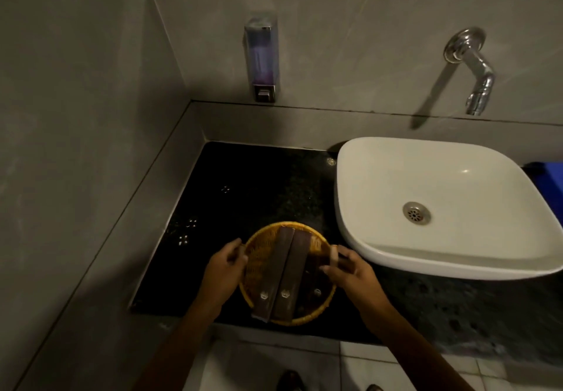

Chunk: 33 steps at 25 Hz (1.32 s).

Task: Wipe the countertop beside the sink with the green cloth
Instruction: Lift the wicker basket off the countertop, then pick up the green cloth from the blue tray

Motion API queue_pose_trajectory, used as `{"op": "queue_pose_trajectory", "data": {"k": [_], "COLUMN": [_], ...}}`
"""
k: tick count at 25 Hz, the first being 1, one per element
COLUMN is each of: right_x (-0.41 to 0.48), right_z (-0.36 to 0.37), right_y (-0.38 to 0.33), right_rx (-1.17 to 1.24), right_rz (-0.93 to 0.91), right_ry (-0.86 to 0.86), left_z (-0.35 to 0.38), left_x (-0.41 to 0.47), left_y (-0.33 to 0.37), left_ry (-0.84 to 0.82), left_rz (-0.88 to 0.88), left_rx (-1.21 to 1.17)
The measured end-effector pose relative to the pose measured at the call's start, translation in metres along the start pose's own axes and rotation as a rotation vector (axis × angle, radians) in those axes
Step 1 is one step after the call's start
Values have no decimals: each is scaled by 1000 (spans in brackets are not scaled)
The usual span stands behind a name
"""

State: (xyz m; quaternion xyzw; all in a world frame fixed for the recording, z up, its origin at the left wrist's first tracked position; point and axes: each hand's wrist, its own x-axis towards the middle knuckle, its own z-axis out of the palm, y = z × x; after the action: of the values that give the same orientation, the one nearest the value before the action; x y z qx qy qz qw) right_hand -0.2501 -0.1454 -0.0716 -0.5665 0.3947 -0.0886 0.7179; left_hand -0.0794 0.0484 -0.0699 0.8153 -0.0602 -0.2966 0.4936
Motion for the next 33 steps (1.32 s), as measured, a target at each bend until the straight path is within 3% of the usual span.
{"op": "queue_pose_trajectory", "data": {"k": [6,10,14,19,23,26,27,29,33], "right_x": [-28,-32,-38,-49,-57,-57,-55,-67,-34], "right_z": [-60,-70,-96,-183,-286,-394,-429,-577,-642], "right_y": [16,24,29,14,-12,-29,-31,-36,-14], "right_rx": [-127,-230,-223,-124,-76,-169,-243,-439,-1001], "right_rz": [13,19,16,-70,-206,-228,-202,-49,461], "right_ry": [168,164,237,318,465,652,750,1033,721], "left_z": [72,78,88,180,278,375,404,548,615], "left_x": [-34,-40,-46,-73,-92,-103,-107,-133,-147], "left_y": [1,2,21,72,125,166,175,210,187], "left_ry": [-137,-69,95,145,47,-73,-112,-326,-464], "left_rz": [-1,51,262,558,876,1043,1085,1212,1412], "left_rx": [55,219,336,401,402,427,453,429,591]}}
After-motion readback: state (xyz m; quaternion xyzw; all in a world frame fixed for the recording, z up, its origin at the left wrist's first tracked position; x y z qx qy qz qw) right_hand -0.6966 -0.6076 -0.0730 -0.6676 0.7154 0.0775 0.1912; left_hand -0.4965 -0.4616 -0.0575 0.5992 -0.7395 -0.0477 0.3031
